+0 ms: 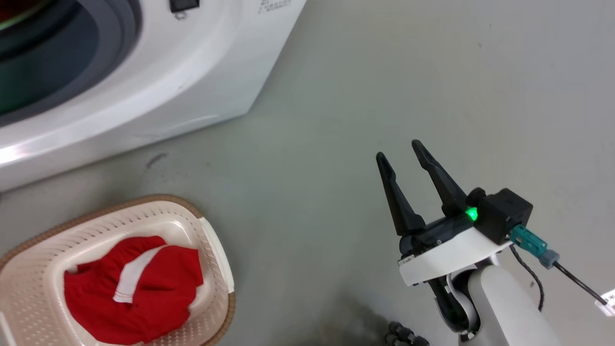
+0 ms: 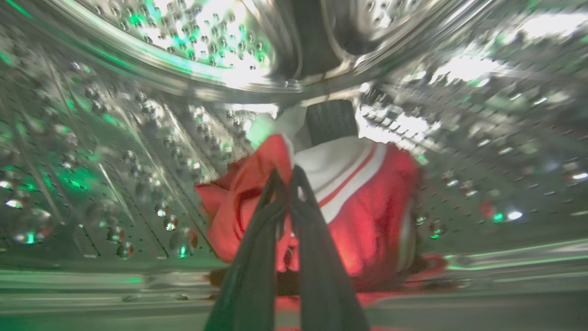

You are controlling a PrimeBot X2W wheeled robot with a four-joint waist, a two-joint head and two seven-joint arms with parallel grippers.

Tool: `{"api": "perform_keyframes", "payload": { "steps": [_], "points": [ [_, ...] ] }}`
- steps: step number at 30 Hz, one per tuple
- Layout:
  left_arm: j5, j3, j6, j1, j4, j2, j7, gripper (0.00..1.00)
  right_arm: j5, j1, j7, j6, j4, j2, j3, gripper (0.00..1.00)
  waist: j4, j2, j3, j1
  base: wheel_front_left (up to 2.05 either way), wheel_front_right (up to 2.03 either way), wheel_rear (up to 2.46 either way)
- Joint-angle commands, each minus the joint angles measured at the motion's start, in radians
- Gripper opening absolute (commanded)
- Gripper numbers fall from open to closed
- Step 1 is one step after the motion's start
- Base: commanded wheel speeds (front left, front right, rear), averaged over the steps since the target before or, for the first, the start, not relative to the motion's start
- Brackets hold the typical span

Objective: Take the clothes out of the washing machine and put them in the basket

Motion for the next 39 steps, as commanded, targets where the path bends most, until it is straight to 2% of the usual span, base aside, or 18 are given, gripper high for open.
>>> {"api": "perform_keyframes", "payload": {
  "steps": [1, 7, 12, 18, 23, 27, 39],
  "points": [
    [-0.02, 0.01, -0.004, 0.049, 0.01, -0.031, -0.08, 0.0, -0.018, 0.023, -0.002, -0.001, 0.008, 0.0, -0.015, 1.0, 0.044, 0.0, -0.088, 0.0, 0.0, 0.0, 0.0],
    [-0.088, 0.037, -0.021, 0.198, 0.052, -0.124, -0.293, 0.0, -0.069, 0.075, -0.002, -0.001, 0.038, 0.0, -0.057, 1.0, 0.102, 0.0, -0.233, 0.0, 0.0, 0.0, 0.0],
    [-0.126, 0.047, -0.053, 0.293, 0.096, -0.177, -0.4, 0.0, -0.099, 0.121, -0.002, -0.001, 0.058, 0.0, -0.085, 1.0, 0.143, 0.0, -0.332, 0.0, 0.0, 0.0, 0.0],
    [-0.157, 0.055, -0.085, 0.362, 0.115, -0.219, -0.463, 0.0, -0.12, 0.162, -0.002, -0.001, 0.068, 0.0, -0.103, 1.0, 0.178, 0.0, -0.41, 0.0, 0.0, 0.0, 0.0],
    [-0.182, 0.072, -0.099, 0.437, 0.074, -0.25, -0.496, 0.0, -0.131, 0.199, 0.003, -0.001, 0.068, 0.0, -0.112, 1.0, 0.203, 0.0, -0.477, 0.0, 0.0, 0.0, 0.0],
    [-0.181, 0.076, -0.109, 0.5, -0.014, -0.263, -0.501, 0.0, -0.134, 0.226, 0.012, -0.001, 0.054, 0.0, -0.12, 1.0, 0.224, 0.0, -0.519, 0.0, 0.0, 0.0, 0.0],
    [-0.158, 0.086, -0.071, 0.778, -0.547, -0.312, -0.501, 0.0, -0.141, 0.292, 0.051, -0.001, -0.004, 0.0, -0.137, 1.0, 0.291, 0.0, -0.582, 0.0, 0.0, 0.0, 0.0]
  ]
}}
